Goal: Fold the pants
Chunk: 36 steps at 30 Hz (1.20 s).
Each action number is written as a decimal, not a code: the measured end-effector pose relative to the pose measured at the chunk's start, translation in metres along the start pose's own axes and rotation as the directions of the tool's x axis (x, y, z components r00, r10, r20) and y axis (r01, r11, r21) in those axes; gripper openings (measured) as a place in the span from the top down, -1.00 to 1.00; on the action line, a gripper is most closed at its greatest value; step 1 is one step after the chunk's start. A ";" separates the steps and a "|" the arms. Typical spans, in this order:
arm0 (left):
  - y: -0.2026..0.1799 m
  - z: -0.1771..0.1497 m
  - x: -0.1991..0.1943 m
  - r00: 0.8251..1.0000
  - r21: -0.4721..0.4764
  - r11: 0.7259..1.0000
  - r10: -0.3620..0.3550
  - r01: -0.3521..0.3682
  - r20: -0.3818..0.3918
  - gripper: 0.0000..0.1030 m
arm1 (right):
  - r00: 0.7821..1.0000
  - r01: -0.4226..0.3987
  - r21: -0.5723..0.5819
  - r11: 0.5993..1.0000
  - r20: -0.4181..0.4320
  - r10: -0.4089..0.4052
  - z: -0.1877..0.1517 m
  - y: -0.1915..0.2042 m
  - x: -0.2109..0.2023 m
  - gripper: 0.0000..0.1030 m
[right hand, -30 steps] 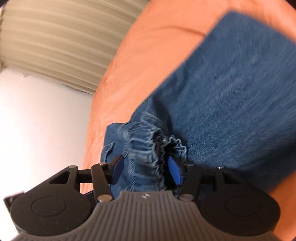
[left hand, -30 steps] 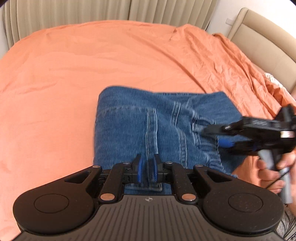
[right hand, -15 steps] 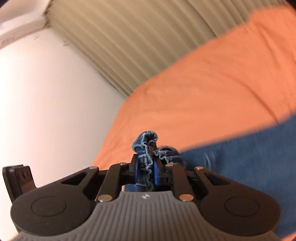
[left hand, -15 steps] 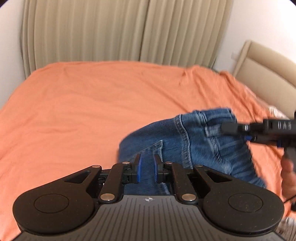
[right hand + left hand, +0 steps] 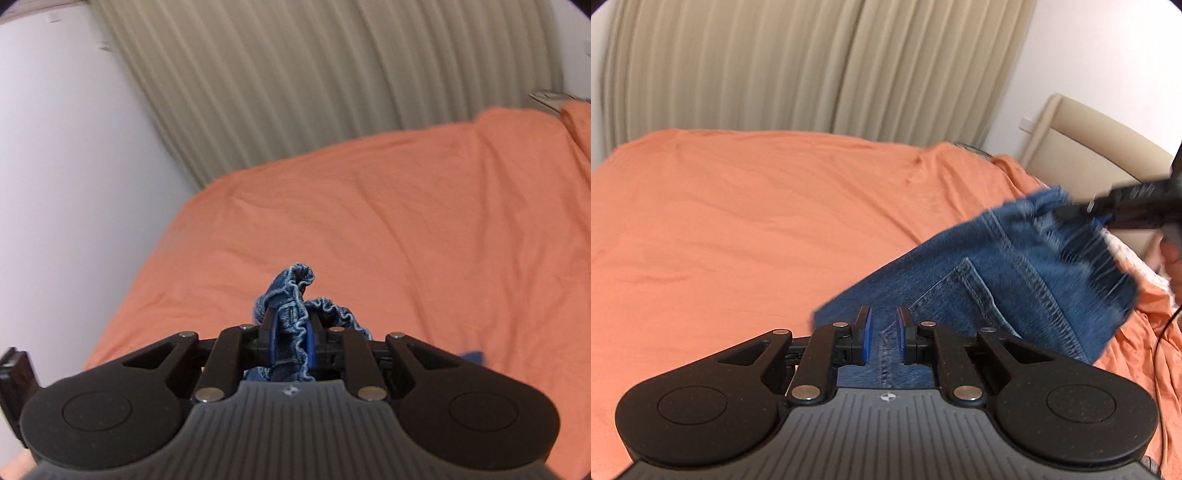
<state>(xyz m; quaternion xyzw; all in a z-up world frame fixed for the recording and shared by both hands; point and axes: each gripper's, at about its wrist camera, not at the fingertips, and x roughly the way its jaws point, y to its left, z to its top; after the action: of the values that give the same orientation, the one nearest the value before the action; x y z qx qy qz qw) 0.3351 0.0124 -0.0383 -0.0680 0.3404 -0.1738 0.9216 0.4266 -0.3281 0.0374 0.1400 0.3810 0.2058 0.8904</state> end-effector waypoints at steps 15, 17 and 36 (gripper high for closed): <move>0.000 -0.004 0.147 0.987 0.045 0.999 -0.001 0.009 -0.162 0.73 | 0.976 0.152 0.163 0.975 -0.178 -0.122 -0.086 -0.161 0.136 0.91; 0.003 -0.007 0.165 0.980 0.066 0.998 0.026 -0.013 -0.196 0.73 | 0.977 0.149 0.167 0.975 -0.177 -0.119 -0.088 -0.167 0.135 0.91; -0.003 -0.026 0.110 0.984 0.072 0.994 0.098 -0.088 -0.151 0.71 | 0.979 0.197 0.025 0.980 0.044 -0.197 -0.117 -0.115 0.034 0.52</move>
<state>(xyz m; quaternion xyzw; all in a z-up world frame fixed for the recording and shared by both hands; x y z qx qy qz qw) 0.3948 -0.0308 -0.1236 -0.0085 0.4075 -0.1462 0.9014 0.3917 -0.4022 -0.1094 0.1156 0.3746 0.1093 0.9134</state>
